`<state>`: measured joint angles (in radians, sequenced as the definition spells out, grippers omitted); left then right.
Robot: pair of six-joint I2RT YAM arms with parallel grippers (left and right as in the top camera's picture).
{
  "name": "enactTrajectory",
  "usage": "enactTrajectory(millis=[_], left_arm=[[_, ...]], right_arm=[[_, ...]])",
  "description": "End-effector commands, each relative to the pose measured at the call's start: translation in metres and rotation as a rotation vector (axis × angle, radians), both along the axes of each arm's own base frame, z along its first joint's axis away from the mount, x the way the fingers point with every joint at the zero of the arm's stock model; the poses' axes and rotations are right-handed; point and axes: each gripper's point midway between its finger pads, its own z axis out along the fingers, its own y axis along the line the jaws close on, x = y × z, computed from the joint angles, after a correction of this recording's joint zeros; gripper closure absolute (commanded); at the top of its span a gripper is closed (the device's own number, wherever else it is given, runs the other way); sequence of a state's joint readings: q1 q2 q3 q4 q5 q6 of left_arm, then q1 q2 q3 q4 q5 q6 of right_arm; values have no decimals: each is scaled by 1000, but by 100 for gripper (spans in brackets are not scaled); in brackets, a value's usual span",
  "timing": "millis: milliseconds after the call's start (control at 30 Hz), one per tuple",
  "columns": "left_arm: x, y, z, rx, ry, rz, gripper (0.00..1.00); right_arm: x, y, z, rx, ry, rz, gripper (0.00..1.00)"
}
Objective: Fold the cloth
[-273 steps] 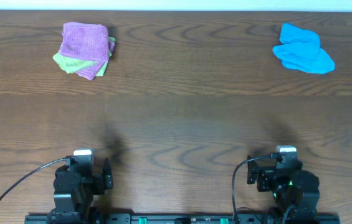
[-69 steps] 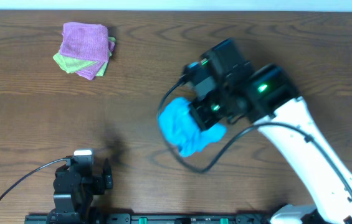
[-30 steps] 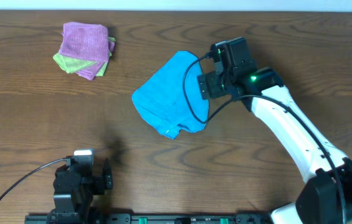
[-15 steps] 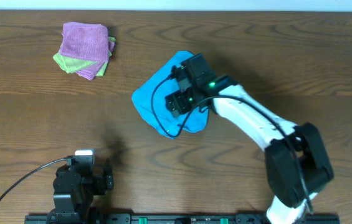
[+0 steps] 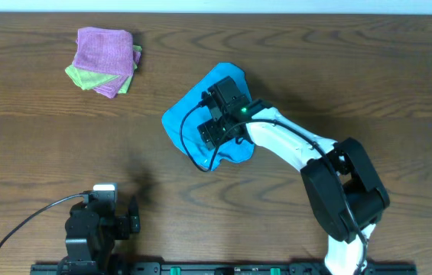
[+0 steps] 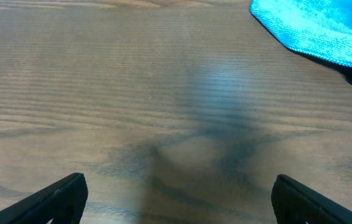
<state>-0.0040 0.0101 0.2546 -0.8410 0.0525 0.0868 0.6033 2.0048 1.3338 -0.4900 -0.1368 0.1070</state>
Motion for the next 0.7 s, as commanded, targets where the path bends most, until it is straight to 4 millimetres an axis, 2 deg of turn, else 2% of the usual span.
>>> enactTrajectory(millis=[0, 200, 433, 667], left_arm=[[-7, -5, -12, -10, 49, -32, 5], [-7, -5, -12, -10, 49, -32, 4], [-7, -5, -12, -10, 48, -32, 4], [-7, -5, -12, -9, 49, -32, 5]], right_arm=[[4, -5, -6, -27, -13, -26, 26], [12, -7, -4, -37, -50, -40, 28], [8, -9, -22, -60, -13, -46, 32], [10, -8, -23, -54, -17, -54, 41]])
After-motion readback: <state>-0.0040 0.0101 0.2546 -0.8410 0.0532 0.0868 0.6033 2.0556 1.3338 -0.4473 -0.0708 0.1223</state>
